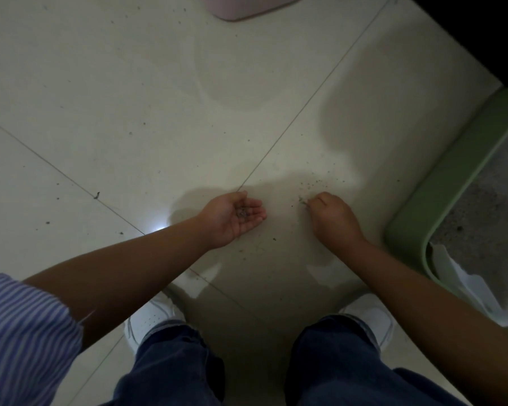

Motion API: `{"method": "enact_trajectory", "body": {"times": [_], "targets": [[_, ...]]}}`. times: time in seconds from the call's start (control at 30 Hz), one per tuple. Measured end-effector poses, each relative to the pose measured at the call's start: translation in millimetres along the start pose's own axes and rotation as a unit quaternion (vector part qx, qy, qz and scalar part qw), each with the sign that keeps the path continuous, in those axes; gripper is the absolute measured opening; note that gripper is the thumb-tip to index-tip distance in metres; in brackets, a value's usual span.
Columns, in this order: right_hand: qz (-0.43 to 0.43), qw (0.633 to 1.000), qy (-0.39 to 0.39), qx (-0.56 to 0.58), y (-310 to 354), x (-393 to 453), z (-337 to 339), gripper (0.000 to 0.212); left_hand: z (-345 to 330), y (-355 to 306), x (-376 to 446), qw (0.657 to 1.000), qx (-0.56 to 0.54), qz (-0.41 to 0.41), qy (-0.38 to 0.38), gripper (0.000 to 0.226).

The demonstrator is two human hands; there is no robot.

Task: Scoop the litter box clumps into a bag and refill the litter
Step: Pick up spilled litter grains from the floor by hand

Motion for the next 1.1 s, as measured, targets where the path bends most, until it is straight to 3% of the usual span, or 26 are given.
{"method": "enact_trajectory", "body": {"times": [0.1, 0.17, 0.3, 0.43, 0.5, 0.63, 0.83, 0.97, 1.1], "targets": [[-0.006, 1.0, 0.01, 0.001, 1.8, 0.5, -1.2, 0.035, -0.4, -0.4, 1.4, 1.0, -0.001, -0.001, 0.0, 0.042], [-0.028, 0.999, -0.035, 0.013, 2.8, 1.5, 0.1, 0.017, 0.7, 0.6, 2.1, 1.0, 0.003, 0.014, 0.01, 0.046], [-0.133, 0.969, -0.121, 0.17, 17.4, 2.8, 20.0, 0.009, -2.8, 1.1, 0.2, 0.998, 0.033, 0.048, 0.03, 0.052], [-0.096, 0.947, -0.044, 0.304, 40.5, -4.5, 38.6, 0.022, -7.1, 2.9, -3.6, 0.997, 0.042, 0.044, 0.038, 0.051], [-0.112, 0.943, -0.052, 0.31, 33.3, -10.0, 34.2, 0.027, -6.5, 3.3, -2.5, 0.998, 0.031, 0.044, 0.038, 0.047], [-0.256, 0.924, -0.061, 0.278, -4.9, -13.6, 25.7, 0.022, -1.1, 1.3, 1.8, 0.998, 0.022, 0.046, 0.032, 0.044], [-0.438, 0.885, 0.016, 0.159, -47.1, -3.2, 18.4, 0.059, 2.0, -0.4, 4.4, 0.999, 0.035, 0.031, 0.021, 0.042], [-0.471, 0.86, 0.061, 0.185, -48.8, -0.4, 3.7, 0.067, 1.6, -0.6, 3.3, 0.998, 0.034, 0.037, 0.025, 0.042], [-0.427, 0.883, 0.059, 0.187, -43.7, -2.3, -5.3, 0.064, 3.6, -0.2, 2.0, 0.998, 0.035, 0.039, 0.03, 0.041]]}}
Point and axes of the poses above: each hand's wrist, its own x-axis towards the middle knuckle, its own z-axis out of the back of the hand, y = z × x, the point moved 2 cm from there along x, towards the middle knuckle, and after that the axes turned 15 degrees about -x, right-handed, at the moved point
